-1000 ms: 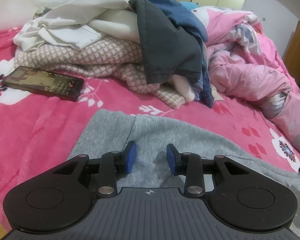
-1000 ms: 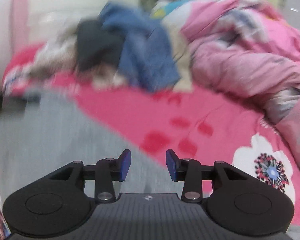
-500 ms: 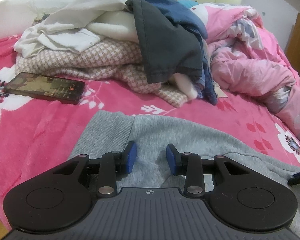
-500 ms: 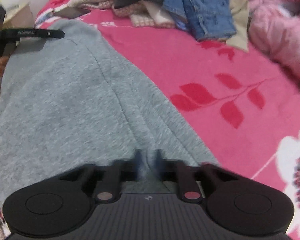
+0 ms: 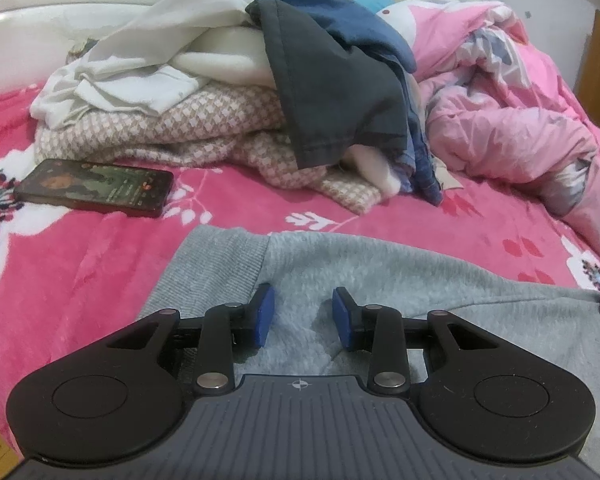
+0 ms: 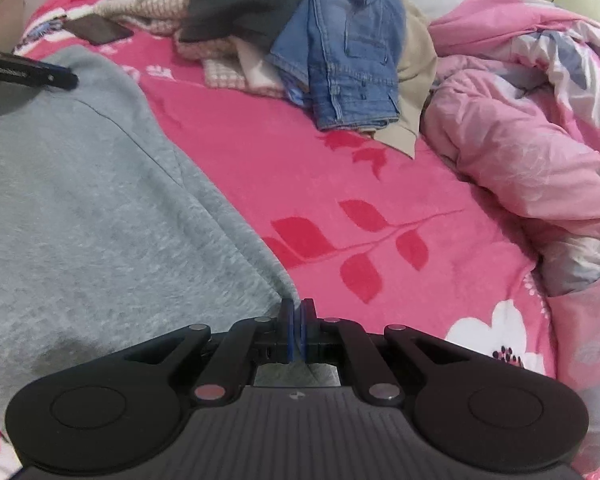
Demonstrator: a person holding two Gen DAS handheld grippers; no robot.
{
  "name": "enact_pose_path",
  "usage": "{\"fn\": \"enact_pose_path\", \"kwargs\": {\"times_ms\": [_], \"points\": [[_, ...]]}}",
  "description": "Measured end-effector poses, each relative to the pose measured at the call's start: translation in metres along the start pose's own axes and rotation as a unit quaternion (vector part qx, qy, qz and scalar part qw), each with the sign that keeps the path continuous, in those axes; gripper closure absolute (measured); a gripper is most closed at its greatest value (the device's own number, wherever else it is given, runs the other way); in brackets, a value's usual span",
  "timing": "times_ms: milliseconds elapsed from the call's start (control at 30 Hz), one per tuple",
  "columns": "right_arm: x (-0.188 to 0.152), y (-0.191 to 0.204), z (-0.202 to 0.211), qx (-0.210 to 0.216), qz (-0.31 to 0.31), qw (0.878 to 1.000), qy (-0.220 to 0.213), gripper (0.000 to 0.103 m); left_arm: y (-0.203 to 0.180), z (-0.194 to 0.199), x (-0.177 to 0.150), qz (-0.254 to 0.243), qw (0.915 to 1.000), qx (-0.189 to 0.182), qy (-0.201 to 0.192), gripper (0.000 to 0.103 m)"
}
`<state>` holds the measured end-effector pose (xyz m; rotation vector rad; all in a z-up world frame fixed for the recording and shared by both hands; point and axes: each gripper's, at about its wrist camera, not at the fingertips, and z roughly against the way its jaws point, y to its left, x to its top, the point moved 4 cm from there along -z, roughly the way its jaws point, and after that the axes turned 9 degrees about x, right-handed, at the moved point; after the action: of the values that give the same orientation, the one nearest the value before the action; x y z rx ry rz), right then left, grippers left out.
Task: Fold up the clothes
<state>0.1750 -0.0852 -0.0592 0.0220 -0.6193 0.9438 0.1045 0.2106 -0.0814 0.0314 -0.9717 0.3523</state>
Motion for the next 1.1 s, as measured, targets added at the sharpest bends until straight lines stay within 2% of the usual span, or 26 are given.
{"fn": "enact_pose_path", "kwargs": {"times_ms": [200,300,400,467,533,633,700,767,833,933,1000,1100], "points": [[-0.009,-0.007,-0.040,0.008,-0.010,1.000,0.024,0.101,-0.003,0.000,-0.002,-0.018,0.9998,0.005,-0.008,0.069],[-0.019,-0.010,-0.061,-0.012,-0.017,0.999,0.024,0.101,-0.005,0.000,-0.003,-0.026,0.9996,0.008,-0.011,0.069],[-0.021,-0.031,-0.054,0.005,-0.096,0.995,-0.005,0.097,-0.007,0.001,-0.003,-0.038,0.9991,0.011,-0.015,0.069],[-0.026,-0.052,-0.045,0.001,-0.163,0.986,-0.023,0.093,-0.009,0.002,-0.003,-0.045,0.9988,0.012,-0.016,0.069],[-0.040,-0.082,-0.023,-0.012,-0.253,0.966,-0.054,0.093,-0.009,0.004,-0.002,-0.045,0.9988,0.011,-0.016,0.068],[-0.073,-0.118,0.032,-0.033,-0.380,0.917,-0.120,0.093,-0.010,0.014,0.003,-0.034,0.9991,0.007,-0.025,0.066],[-0.100,-0.130,0.075,-0.050,-0.432,0.885,-0.163,0.092,-0.013,0.023,0.007,-0.028,0.9990,0.004,-0.033,0.065],[-0.130,-0.135,0.117,-0.074,-0.468,0.860,-0.192,0.089,-0.027,0.029,0.008,-0.037,0.9986,-0.013,-0.035,0.064],[-0.160,-0.133,0.153,-0.103,-0.491,0.841,-0.205,0.085,-0.042,0.034,0.009,-0.046,0.9978,-0.030,-0.037,0.063],[-0.202,-0.124,0.193,-0.150,-0.507,0.824,-0.203,0.083,-0.064,0.043,0.011,-0.060,0.9959,-0.055,-0.040,0.061],[-0.229,-0.120,0.207,-0.169,-0.519,0.815,-0.196,0.082,-0.079,0.046,0.011,-0.071,0.9943,-0.069,-0.039,0.061],[-0.265,-0.116,0.214,-0.180,-0.543,0.799,-0.185,0.082,-0.107,0.028,-0.001,-0.103,0.9927,-0.063,-0.005,0.061]]}}
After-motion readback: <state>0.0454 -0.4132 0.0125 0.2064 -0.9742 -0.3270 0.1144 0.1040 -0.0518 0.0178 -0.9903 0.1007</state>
